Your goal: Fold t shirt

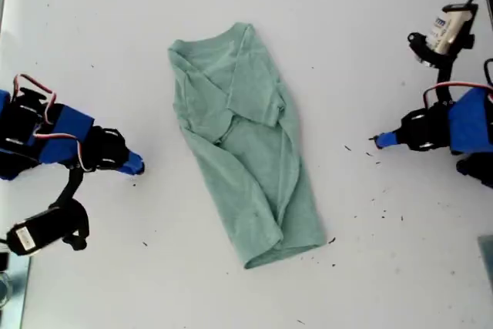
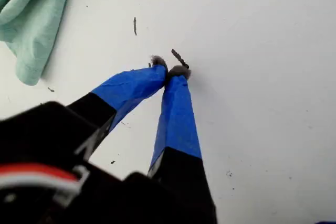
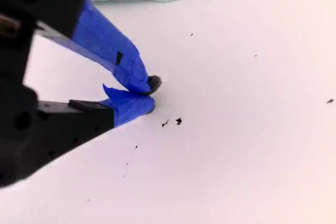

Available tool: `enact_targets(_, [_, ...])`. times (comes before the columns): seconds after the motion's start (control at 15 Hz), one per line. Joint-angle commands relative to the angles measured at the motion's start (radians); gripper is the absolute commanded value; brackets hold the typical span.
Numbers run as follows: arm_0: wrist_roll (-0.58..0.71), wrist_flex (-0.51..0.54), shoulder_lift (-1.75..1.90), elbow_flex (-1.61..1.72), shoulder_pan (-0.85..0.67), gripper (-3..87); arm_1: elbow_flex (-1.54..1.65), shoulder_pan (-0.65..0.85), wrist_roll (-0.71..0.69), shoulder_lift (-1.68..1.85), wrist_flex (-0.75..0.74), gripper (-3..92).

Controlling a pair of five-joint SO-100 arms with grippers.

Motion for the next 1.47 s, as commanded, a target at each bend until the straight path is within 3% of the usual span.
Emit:
enact_targets(0.0, [-0.034, -0.044, 0.043, 0.018, 0.015, -0.2, -0.005, -0.014, 0.011, 0.005, 0.012, 2.5])
enact_targets(0.13, [-0.026, 0.005, 0.034, -0.107, 0.038, -0.2, -0.060, -0.035, 0.005, -0.002, 0.008, 2.5])
enact_targets(0.2, [-0.009, 0.089, -0.008, -0.272, 0.060, -0.2, -0.164, -0.064, 0.002, -0.054, 0.009, 2.5])
enact_targets(0.27, [0.021, 0.169, -0.091, -0.469, 0.086, 6.7, -0.331, -0.112, 0.025, -0.221, -0.009, 5.4])
enact_targets(0.33, [0.067, 0.259, -0.225, -0.704, 0.114, 21.3, -0.551, -0.186, 0.032, -0.469, -0.029, 29.4])
enact_targets(0.53, [0.181, 0.515, -0.735, -1.437, 0.181, 27.3, -1.154, -0.298, 0.055, -1.068, 0.071, 31.2])
enact_targets(0.8, [0.204, 0.500, -1.127, -1.710, 0.184, 27.9, -1.362, -0.356, 0.107, -1.451, 0.049, 31.3])
enact_targets(1.27, [0.192, 0.419, -1.345, -1.767, 0.149, 27.8, -1.362, -0.411, 0.147, -1.787, -0.215, 28.3])
enact_targets(1.4, [0.215, 0.417, -1.397, -1.778, 0.123, 22.4, -1.374, -0.436, 0.172, -1.896, -0.267, 25.2])
